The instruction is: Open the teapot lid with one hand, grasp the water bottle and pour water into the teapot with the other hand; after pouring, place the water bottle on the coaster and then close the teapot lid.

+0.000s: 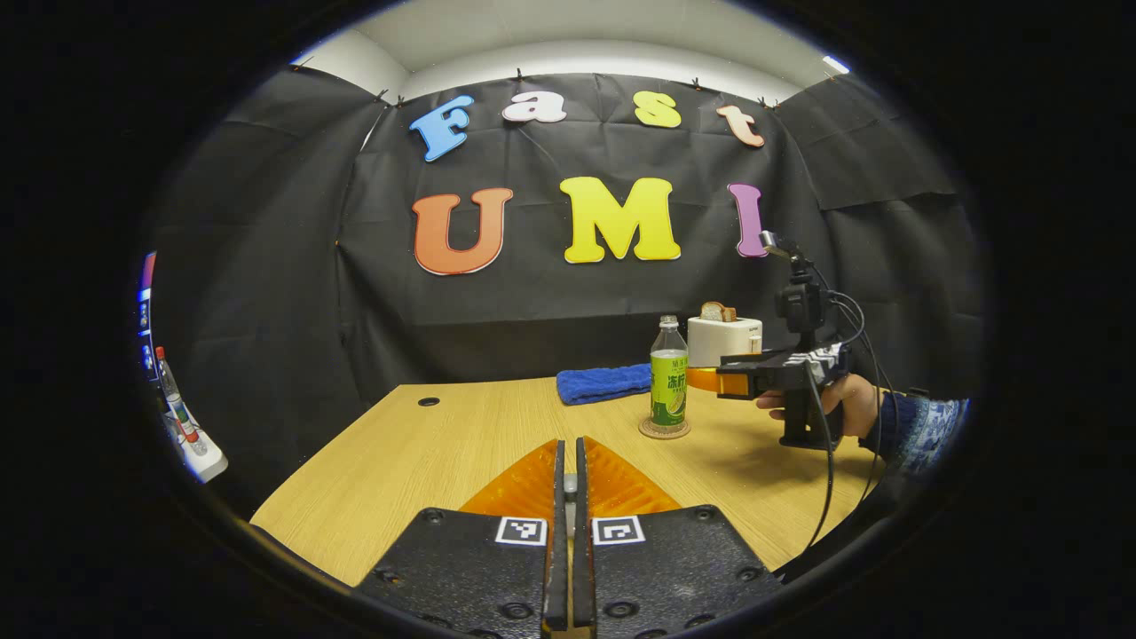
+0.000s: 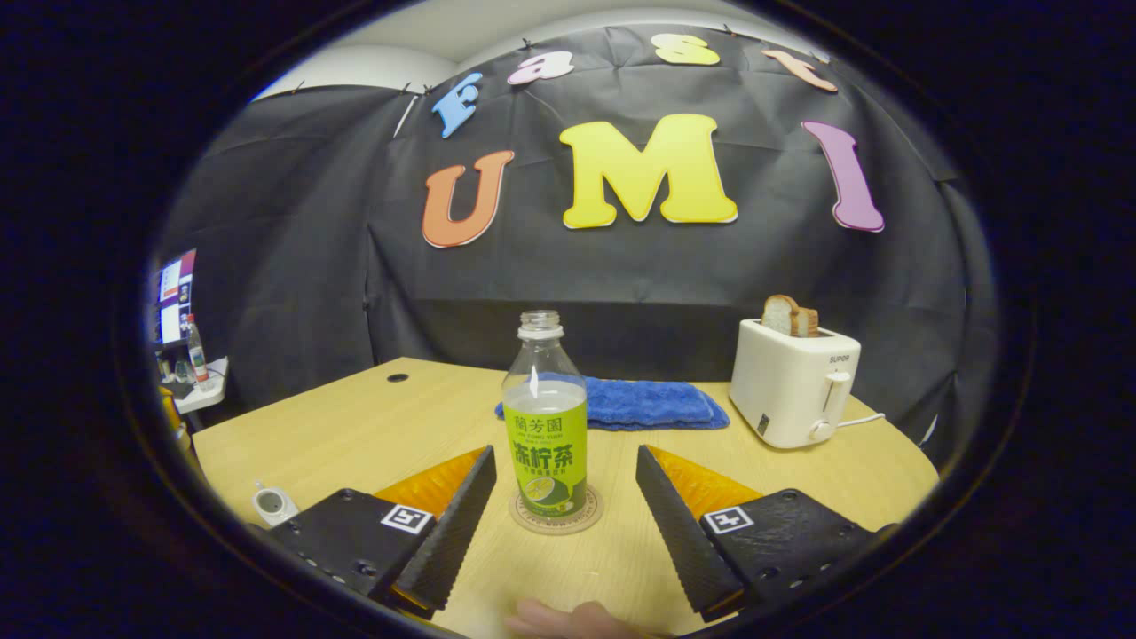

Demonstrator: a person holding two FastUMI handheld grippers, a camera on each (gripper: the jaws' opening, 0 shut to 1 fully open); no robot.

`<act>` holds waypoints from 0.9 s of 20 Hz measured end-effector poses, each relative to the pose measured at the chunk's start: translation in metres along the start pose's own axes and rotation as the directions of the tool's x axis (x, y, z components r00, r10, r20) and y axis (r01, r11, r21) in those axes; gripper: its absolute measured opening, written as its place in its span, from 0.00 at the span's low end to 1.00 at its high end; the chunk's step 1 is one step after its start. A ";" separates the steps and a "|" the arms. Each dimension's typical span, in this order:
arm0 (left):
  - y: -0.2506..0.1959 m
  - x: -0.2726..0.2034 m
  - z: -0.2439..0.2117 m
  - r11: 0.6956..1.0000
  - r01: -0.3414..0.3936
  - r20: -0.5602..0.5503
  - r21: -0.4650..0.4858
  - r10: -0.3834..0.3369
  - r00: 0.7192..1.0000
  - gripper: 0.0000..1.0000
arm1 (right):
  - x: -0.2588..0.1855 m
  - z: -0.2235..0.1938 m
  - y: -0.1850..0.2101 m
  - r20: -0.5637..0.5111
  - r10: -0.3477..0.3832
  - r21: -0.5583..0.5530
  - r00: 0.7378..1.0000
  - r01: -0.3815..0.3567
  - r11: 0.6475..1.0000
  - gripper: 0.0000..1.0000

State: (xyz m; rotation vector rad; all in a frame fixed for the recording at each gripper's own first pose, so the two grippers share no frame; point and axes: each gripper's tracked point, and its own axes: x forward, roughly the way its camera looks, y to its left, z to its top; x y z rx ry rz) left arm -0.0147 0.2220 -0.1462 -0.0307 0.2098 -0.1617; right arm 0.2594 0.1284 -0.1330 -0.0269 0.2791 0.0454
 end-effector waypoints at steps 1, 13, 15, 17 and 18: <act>-0.004 0.002 -0.001 1.000 0.006 0.002 -0.006 -0.006 1.000 0.05 | -0.010 -0.001 -0.002 0.007 -0.004 -0.013 1.000 0.004 1.000 0.95; -0.012 0.053 -0.050 0.994 -0.067 -0.045 -0.092 0.063 0.997 0.05 | -0.103 -0.010 0.013 0.138 0.034 -0.099 0.990 -0.021 0.995 0.95; -0.012 0.058 -0.056 0.990 -0.062 -0.050 -0.124 0.056 0.997 0.05 | -0.107 -0.013 0.013 0.147 0.035 -0.096 0.988 -0.021 0.995 0.94; -0.012 0.062 -0.057 0.990 -0.060 -0.049 -0.126 0.054 0.997 0.05 | -0.110 -0.015 0.012 0.148 0.034 -0.080 0.988 -0.022 0.997 0.96; -0.010 0.065 -0.058 0.991 -0.063 -0.047 -0.119 0.058 0.997 0.05 | -0.110 -0.016 0.012 0.148 0.037 -0.070 0.988 -0.027 0.997 0.96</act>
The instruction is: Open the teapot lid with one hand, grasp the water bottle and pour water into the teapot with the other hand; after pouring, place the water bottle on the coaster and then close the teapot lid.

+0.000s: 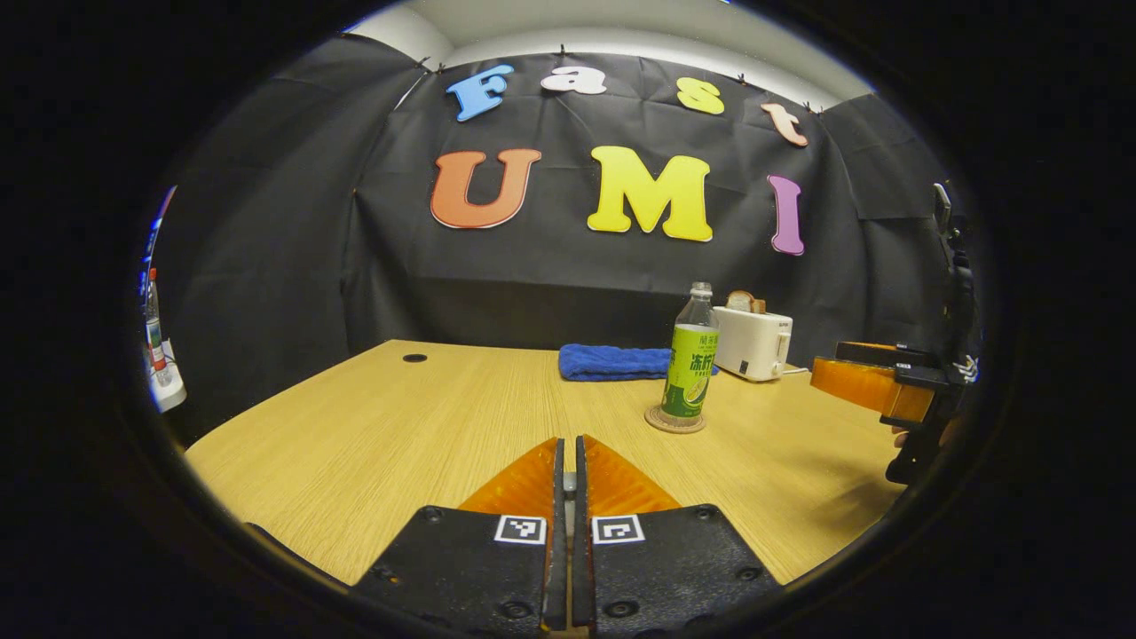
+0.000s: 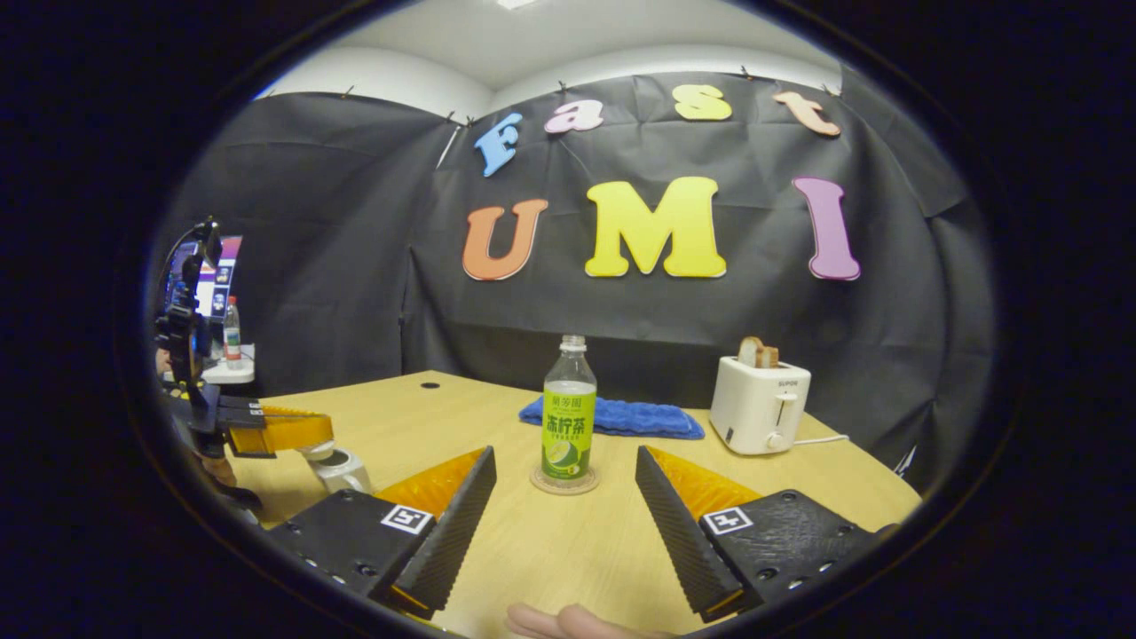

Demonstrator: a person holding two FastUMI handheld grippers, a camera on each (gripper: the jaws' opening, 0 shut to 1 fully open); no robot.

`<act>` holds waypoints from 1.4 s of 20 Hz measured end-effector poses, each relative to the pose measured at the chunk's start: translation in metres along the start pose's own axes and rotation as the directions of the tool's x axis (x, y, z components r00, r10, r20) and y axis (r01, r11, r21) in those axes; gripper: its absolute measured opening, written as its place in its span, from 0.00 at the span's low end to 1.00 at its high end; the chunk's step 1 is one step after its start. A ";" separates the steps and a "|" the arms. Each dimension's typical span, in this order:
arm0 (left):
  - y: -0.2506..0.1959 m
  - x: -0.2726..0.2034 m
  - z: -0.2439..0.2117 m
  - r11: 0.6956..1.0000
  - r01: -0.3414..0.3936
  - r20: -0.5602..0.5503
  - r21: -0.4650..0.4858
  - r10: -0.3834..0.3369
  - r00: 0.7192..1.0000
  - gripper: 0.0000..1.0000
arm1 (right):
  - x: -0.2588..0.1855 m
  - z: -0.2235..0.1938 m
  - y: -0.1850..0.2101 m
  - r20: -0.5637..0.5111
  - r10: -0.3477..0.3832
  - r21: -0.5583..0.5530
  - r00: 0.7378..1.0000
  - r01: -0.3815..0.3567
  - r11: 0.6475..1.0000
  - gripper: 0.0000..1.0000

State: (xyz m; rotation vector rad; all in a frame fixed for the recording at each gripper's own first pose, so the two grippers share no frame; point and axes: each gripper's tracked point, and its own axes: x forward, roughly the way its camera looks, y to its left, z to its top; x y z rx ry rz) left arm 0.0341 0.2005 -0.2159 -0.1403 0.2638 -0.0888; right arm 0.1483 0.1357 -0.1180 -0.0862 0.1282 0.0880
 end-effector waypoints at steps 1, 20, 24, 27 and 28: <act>0.001 0.004 -0.002 1.000 -0.002 -0.002 0.008 0.002 1.000 0.05 | -0.001 0.000 0.000 0.001 0.001 0.005 1.000 -0.001 1.000 0.96; -0.002 0.019 -0.014 0.999 -0.017 -0.017 0.045 0.018 1.000 0.07 | -0.018 -0.013 0.005 -0.006 0.007 0.031 1.000 -0.007 0.999 0.96; -0.005 0.017 -0.016 0.999 -0.001 -0.032 0.042 0.003 0.999 0.10 | -0.025 -0.011 0.004 -0.004 -0.011 0.028 1.000 0.011 1.000 0.94; -0.005 0.015 -0.015 0.999 -0.005 -0.037 0.044 0.007 0.999 0.13 | -0.032 -0.008 0.003 -0.004 -0.021 0.036 1.000 0.021 0.999 0.94; -0.006 0.014 -0.014 0.999 -0.004 -0.035 0.047 0.006 0.999 0.18 | -0.035 -0.005 0.001 0.000 -0.030 0.037 1.000 0.030 0.999 0.94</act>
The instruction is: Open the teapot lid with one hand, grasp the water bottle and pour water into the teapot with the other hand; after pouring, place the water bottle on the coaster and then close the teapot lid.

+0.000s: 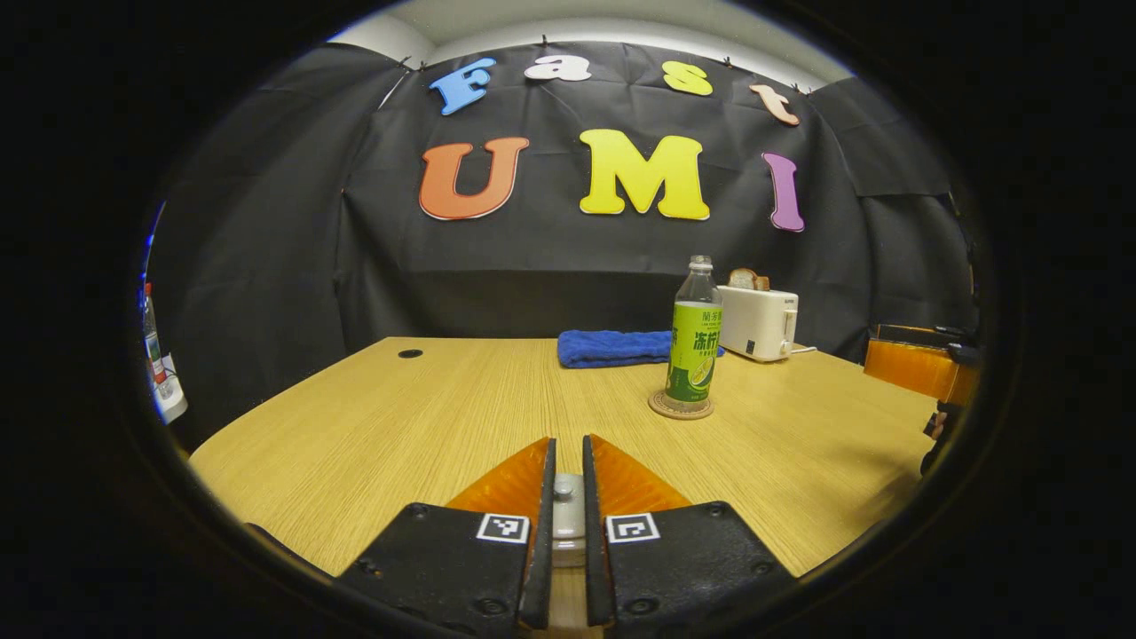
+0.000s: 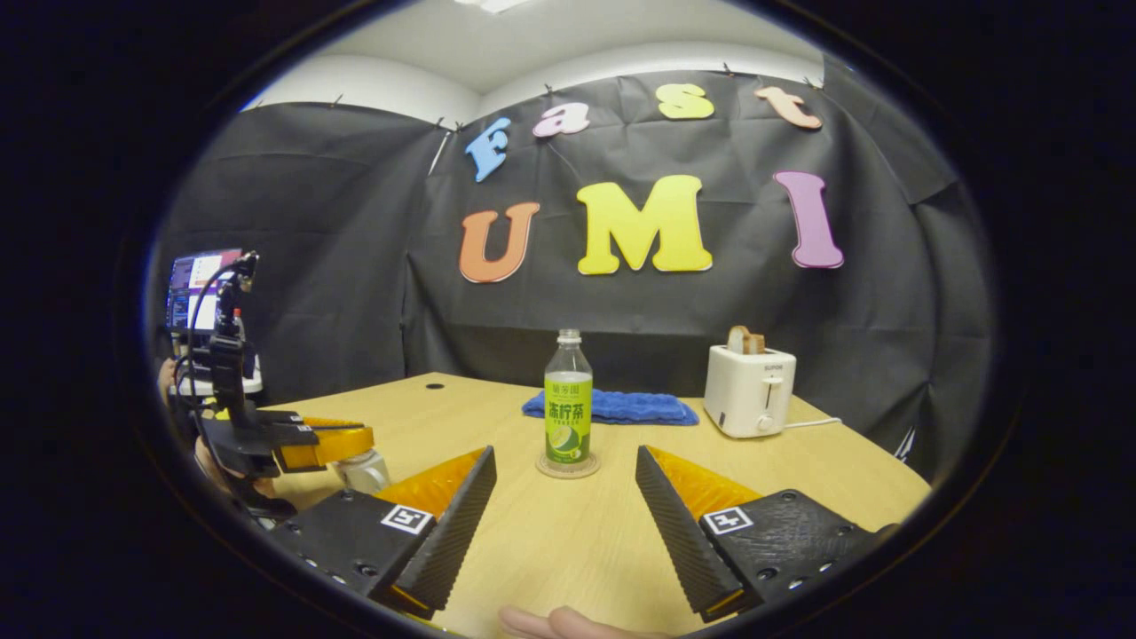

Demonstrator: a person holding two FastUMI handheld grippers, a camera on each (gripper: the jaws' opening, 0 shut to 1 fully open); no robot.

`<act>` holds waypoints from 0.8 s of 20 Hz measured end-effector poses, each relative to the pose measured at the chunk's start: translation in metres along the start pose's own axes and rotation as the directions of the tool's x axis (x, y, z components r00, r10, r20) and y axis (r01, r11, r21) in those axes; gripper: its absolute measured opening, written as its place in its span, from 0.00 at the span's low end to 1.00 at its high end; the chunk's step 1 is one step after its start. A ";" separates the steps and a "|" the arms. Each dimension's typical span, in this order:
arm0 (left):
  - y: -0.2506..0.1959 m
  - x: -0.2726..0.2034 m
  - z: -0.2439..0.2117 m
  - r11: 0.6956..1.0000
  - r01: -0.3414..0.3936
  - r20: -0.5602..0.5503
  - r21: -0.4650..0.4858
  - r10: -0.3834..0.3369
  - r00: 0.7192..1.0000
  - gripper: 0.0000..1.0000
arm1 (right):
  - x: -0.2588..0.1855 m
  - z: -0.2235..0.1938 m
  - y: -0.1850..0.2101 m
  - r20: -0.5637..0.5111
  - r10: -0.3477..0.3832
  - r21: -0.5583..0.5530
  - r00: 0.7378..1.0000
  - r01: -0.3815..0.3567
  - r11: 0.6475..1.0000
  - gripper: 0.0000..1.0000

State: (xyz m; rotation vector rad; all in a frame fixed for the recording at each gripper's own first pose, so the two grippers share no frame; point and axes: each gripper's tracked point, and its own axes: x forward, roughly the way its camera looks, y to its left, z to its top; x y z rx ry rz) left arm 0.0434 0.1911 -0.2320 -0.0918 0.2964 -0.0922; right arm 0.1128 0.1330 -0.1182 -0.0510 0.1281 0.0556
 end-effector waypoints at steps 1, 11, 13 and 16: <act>-0.001 -0.002 0.004 1.000 0.000 0.004 0.007 0.000 1.000 0.20 | -0.003 0.004 -0.002 0.008 -0.014 -0.004 1.000 0.014 1.000 0.94; -0.013 -0.052 0.075 0.999 -0.049 0.108 0.002 0.049 0.993 0.60 | -0.051 0.057 -0.013 0.099 -0.067 0.009 0.993 0.066 0.998 0.94; -0.018 -0.065 0.090 0.999 -0.042 0.142 -0.011 0.044 0.989 0.70 | -0.060 0.067 -0.020 0.102 -0.101 0.010 0.990 0.100 0.995 0.94; -0.024 -0.085 0.111 0.999 -0.036 0.175 -0.020 0.039 0.984 0.90 | -0.071 0.077 -0.032 0.088 -0.165 0.016 0.982 0.164 0.986 0.94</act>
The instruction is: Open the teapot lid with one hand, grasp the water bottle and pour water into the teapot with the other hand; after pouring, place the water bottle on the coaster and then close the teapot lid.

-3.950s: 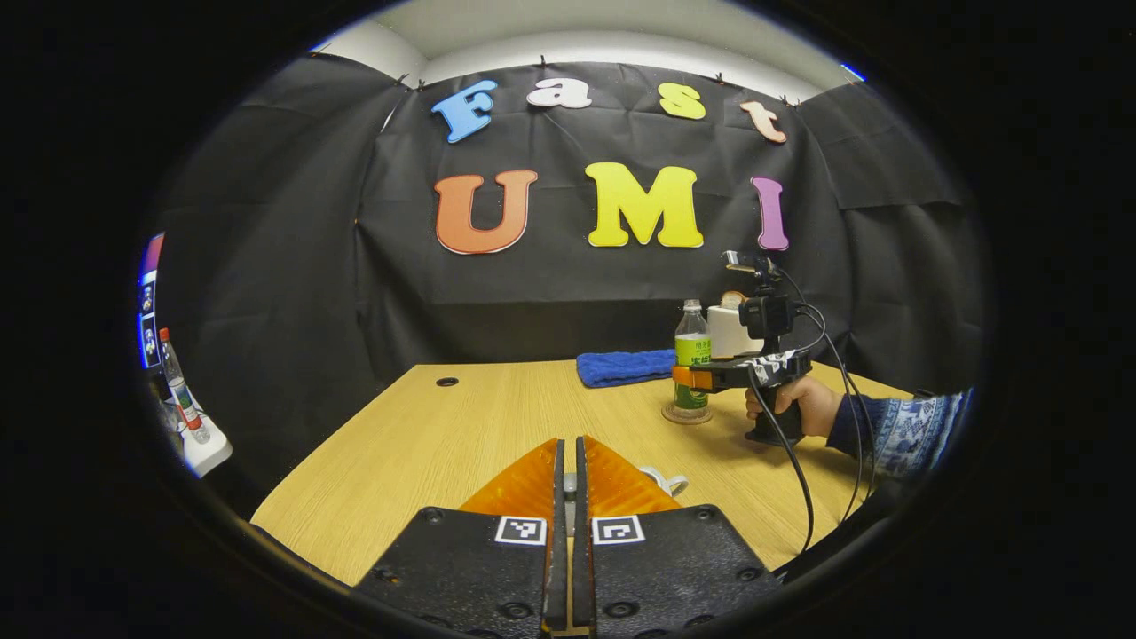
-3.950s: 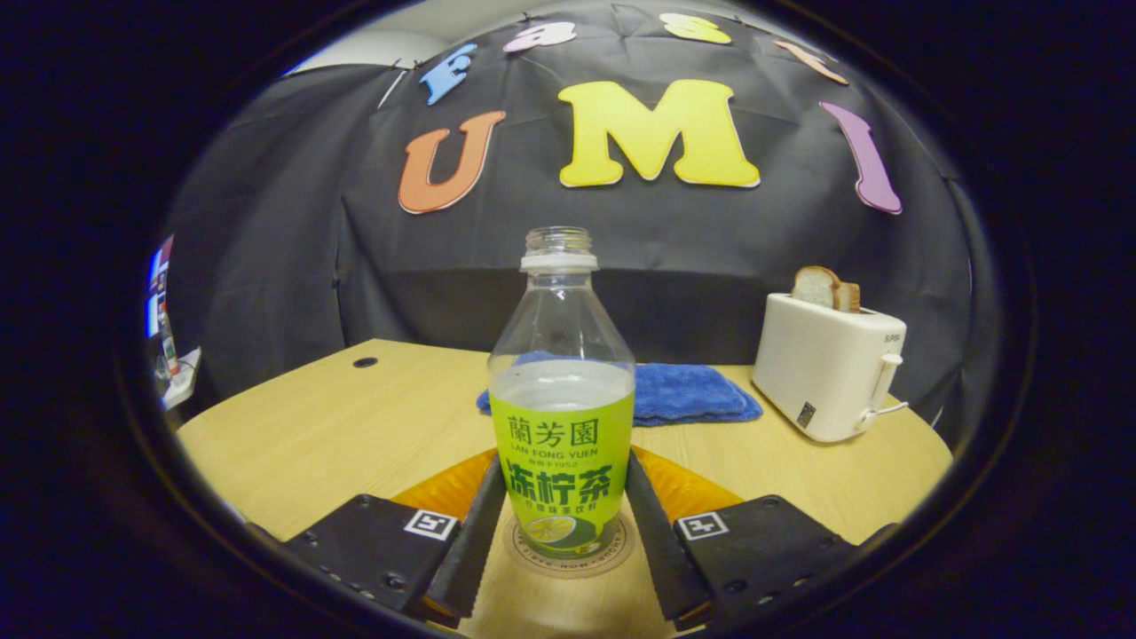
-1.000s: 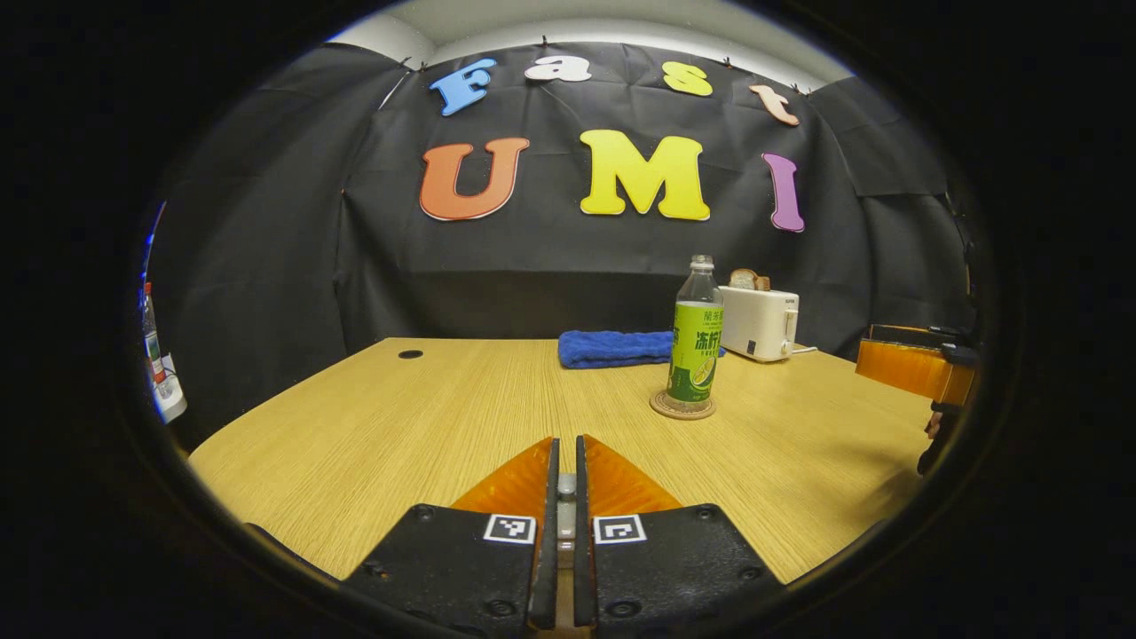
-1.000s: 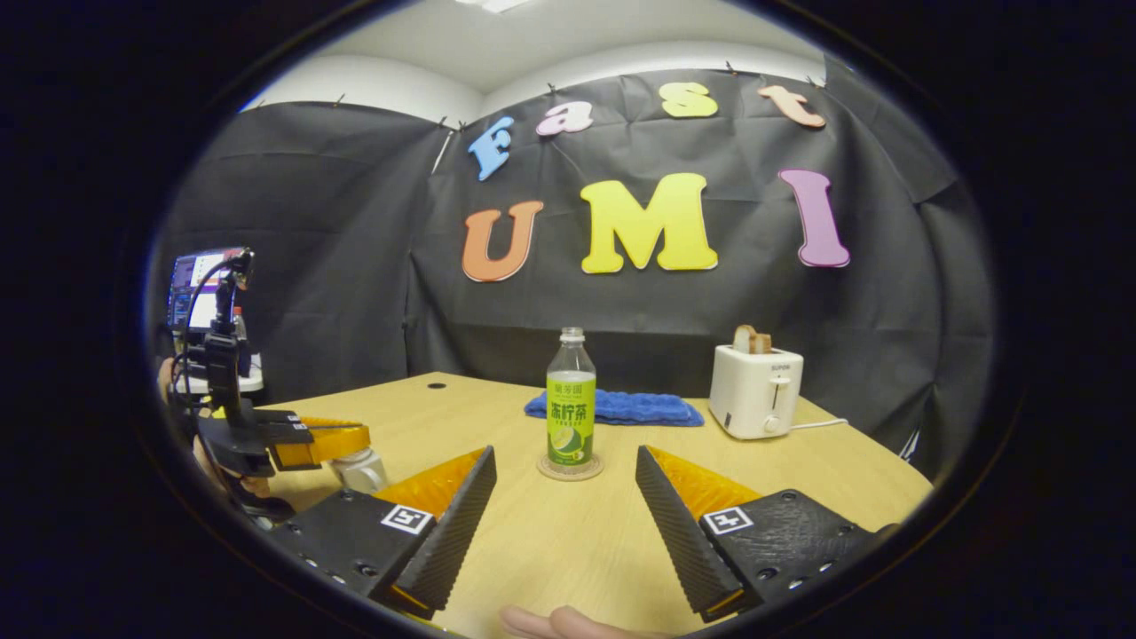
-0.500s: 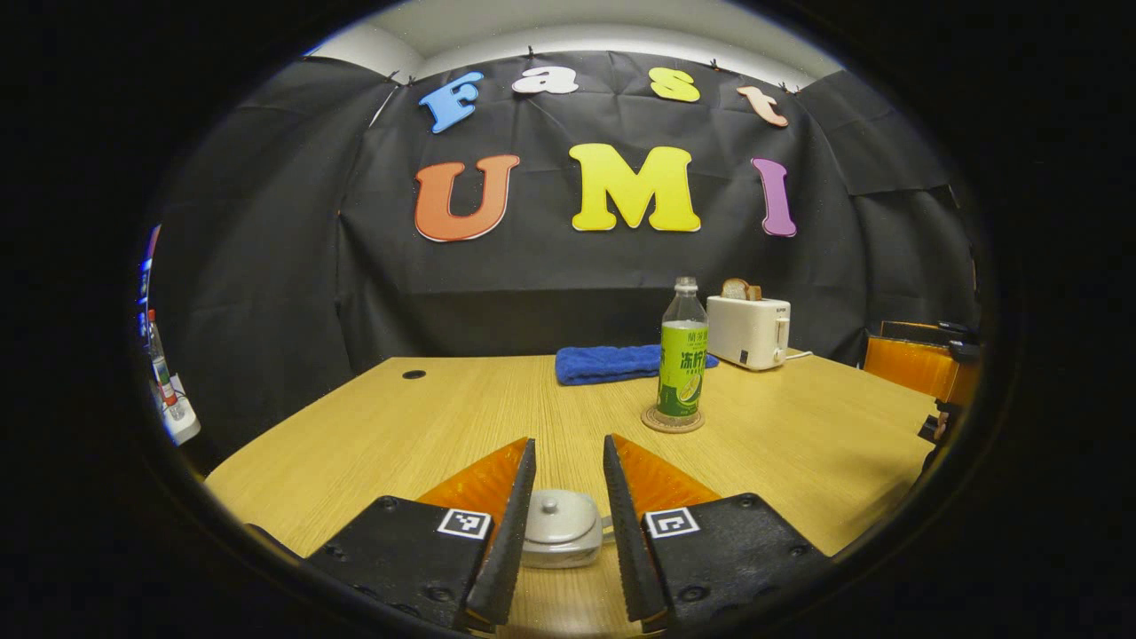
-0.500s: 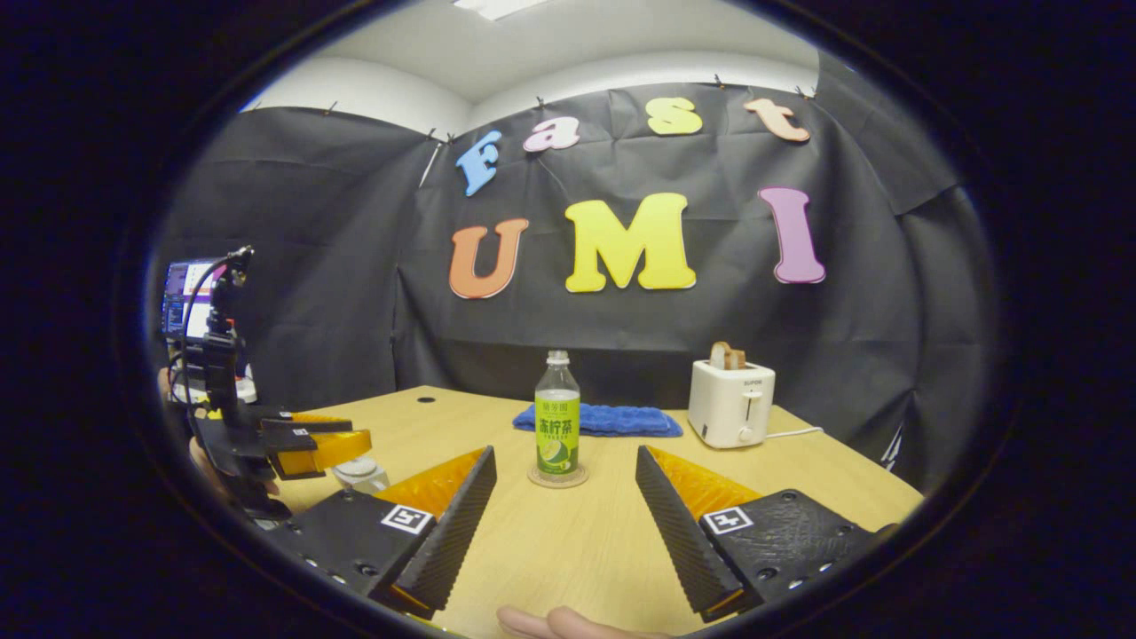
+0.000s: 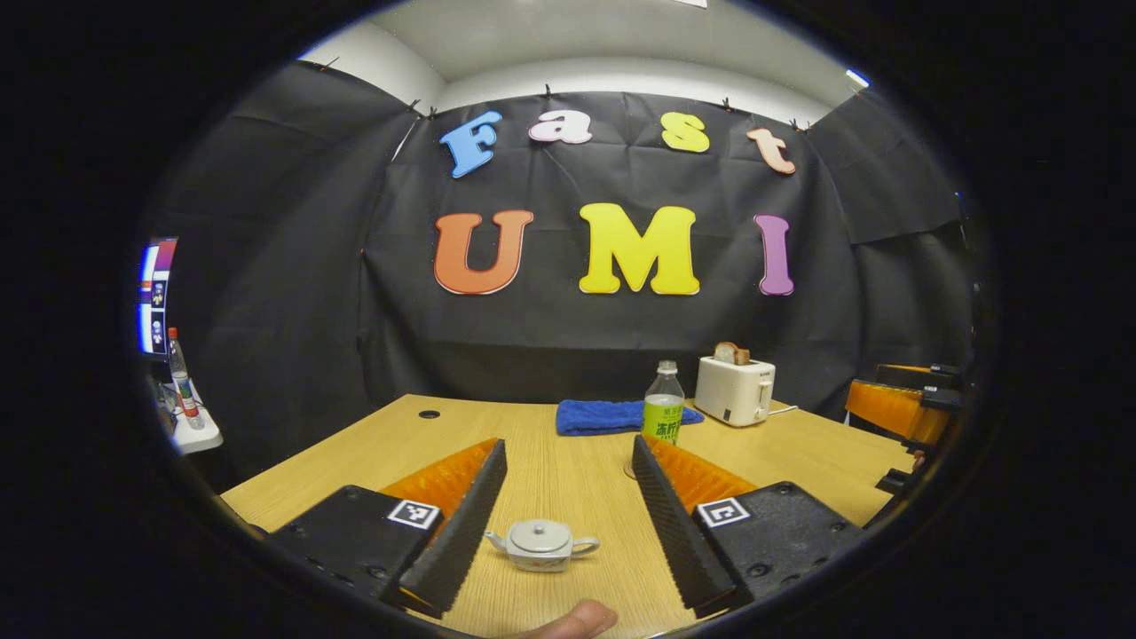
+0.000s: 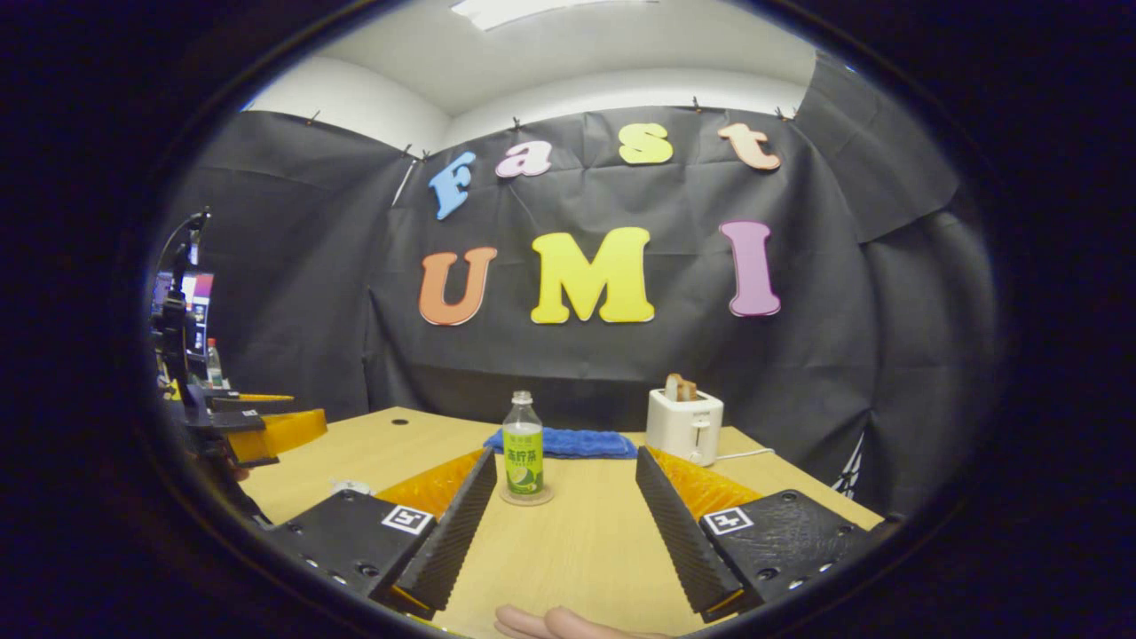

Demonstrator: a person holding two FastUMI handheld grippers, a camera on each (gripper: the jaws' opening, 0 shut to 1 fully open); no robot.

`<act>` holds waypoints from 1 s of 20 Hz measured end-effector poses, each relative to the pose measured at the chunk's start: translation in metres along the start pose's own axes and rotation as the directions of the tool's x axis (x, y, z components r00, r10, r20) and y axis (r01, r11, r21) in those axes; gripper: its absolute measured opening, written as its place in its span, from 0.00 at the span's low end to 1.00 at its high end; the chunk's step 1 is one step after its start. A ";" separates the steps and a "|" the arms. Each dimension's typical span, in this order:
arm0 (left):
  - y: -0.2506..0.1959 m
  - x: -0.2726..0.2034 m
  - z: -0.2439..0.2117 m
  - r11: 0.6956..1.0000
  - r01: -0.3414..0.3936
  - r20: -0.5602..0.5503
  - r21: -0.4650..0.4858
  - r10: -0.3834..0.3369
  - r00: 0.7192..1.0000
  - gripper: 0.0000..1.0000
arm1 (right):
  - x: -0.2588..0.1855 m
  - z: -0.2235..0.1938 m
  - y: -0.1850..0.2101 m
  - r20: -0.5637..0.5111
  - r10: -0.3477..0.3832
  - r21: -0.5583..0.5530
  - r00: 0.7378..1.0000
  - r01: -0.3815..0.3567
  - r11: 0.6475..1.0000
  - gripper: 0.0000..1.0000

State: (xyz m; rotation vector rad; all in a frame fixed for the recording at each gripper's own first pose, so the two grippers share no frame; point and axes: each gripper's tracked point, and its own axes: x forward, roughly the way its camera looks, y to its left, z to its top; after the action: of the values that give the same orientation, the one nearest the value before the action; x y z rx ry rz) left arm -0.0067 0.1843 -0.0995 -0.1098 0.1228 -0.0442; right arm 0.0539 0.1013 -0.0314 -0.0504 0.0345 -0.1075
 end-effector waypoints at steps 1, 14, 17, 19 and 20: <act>-0.001 -0.003 0.007 1.000 0.001 0.008 -0.002 -0.001 1.000 0.96 | -0.004 0.003 -0.002 -0.005 -0.009 0.002 1.000 0.009 1.000 0.95; -0.017 -0.045 0.030 0.999 -0.006 0.023 0.044 0.005 1.000 0.98 | -0.032 0.001 -0.023 -0.049 -0.063 0.035 0.997 0.065 0.997 0.94; -0.017 -0.045 0.025 0.998 -0.003 0.012 0.065 0.002 1.000 0.97 | -0.033 0.000 -0.015 -0.055 -0.043 0.026 0.998 0.044 0.999 0.94; -0.018 -0.043 0.021 0.997 -0.004 0.001 0.072 0.004 1.000 0.98 | -0.033 0.000 -0.011 -0.053 -0.032 0.010 0.998 0.033 0.999 0.93; -0.017 -0.041 0.018 0.997 -0.004 -0.007 0.074 0.005 1.000 0.98 | -0.033 -0.001 -0.012 -0.051 -0.033 -0.002 0.998 0.033 0.999 0.94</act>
State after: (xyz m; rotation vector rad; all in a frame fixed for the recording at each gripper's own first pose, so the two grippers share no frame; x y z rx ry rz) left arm -0.0458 0.1717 -0.0746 -0.0357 0.1282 -0.0444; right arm 0.0201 0.0933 -0.0312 -0.0492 0.0848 -0.1421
